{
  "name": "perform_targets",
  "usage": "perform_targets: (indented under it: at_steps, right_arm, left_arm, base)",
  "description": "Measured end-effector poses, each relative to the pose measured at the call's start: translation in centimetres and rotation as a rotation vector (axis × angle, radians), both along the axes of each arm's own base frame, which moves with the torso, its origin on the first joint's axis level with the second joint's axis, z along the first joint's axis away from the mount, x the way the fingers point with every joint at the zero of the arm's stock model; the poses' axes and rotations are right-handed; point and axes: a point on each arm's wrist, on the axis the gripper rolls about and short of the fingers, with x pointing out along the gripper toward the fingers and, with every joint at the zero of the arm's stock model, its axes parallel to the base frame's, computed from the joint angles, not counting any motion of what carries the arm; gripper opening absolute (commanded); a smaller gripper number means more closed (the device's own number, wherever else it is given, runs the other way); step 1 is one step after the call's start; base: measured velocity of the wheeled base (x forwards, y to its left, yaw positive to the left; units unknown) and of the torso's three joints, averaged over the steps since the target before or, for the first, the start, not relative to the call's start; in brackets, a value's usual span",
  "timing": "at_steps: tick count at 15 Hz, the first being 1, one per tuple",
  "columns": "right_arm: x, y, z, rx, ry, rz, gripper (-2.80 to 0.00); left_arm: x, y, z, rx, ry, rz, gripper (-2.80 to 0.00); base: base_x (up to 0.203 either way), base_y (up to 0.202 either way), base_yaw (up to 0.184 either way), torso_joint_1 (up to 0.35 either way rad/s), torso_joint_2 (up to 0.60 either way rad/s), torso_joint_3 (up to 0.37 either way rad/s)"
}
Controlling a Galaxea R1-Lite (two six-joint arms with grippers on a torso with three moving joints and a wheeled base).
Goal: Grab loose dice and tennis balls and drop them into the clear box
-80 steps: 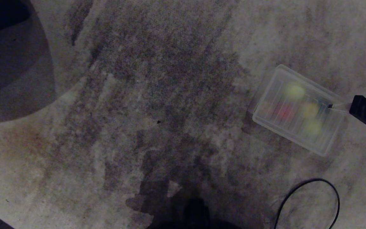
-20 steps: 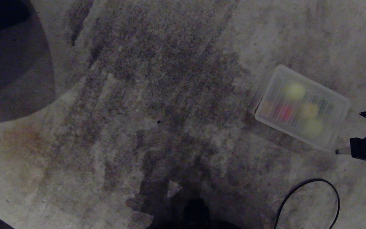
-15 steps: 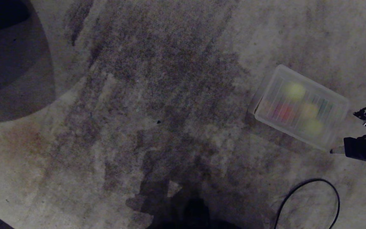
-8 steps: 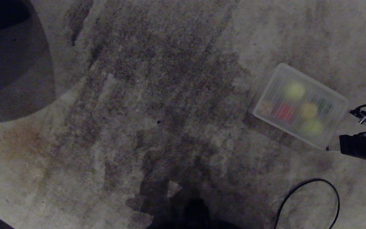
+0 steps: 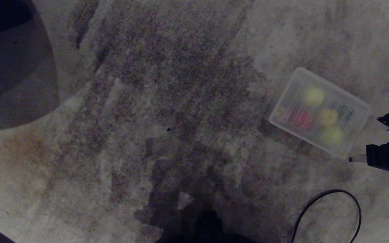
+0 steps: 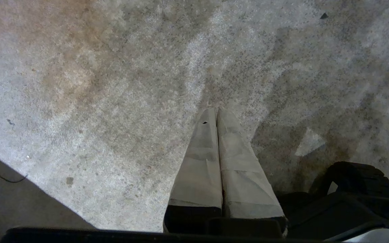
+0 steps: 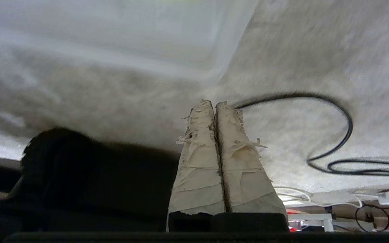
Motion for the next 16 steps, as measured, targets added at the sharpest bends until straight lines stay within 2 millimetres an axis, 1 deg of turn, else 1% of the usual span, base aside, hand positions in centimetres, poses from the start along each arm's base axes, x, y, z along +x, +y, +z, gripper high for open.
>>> perform_targets:
  at_steps: [2,4,6,9,12,14,16]
  right_arm:
    - [-1.8,0.8,0.5,-0.002,-0.004,0.001,-2.80]
    - [-4.3,2.0,1.1,-0.008,-0.013,0.003,-2.80]
    - [-7.3,3.4,1.6,-0.028,-0.037,0.014,-2.80]
    - [-12.6,6.5,1.8,-0.091,-0.109,0.073,-2.80]
    - [-18.0,9.5,0.8,-0.173,-0.207,0.122,-2.80]
    - [-21.2,10.6,-0.1,-0.205,-0.293,0.117,-2.80]
    - [-23.8,10.9,-1.6,-0.214,-0.366,0.071,-2.80]
  left_arm:
    - [0.0,0.0,0.0,0.001,0.000,0.000,-2.80]
    - [0.0,0.0,0.0,0.000,0.000,0.000,-2.80]
    - [0.0,0.0,0.0,0.000,0.000,-0.001,-2.80]
    - [0.0,0.0,0.0,0.001,0.000,0.000,-2.80]
    - [0.0,0.0,0.0,0.001,0.000,0.000,-2.80]
    - [0.0,0.0,0.0,0.000,0.000,0.000,-2.80]
    - [0.0,0.0,0.0,0.001,0.000,0.000,-2.80]
  base:
    - [0.000,0.000,0.000,0.000,0.00,0.000]
    - [0.000,0.000,0.000,0.000,0.00,0.000]
    - [0.000,0.000,0.000,0.000,0.00,0.000]
    - [0.000,0.000,0.000,0.000,0.00,0.000]
    - [0.000,0.000,0.000,0.000,0.00,0.000]
    - [0.000,0.000,0.000,0.000,0.00,0.000]
    - [0.000,0.000,0.000,0.000,0.00,0.000]
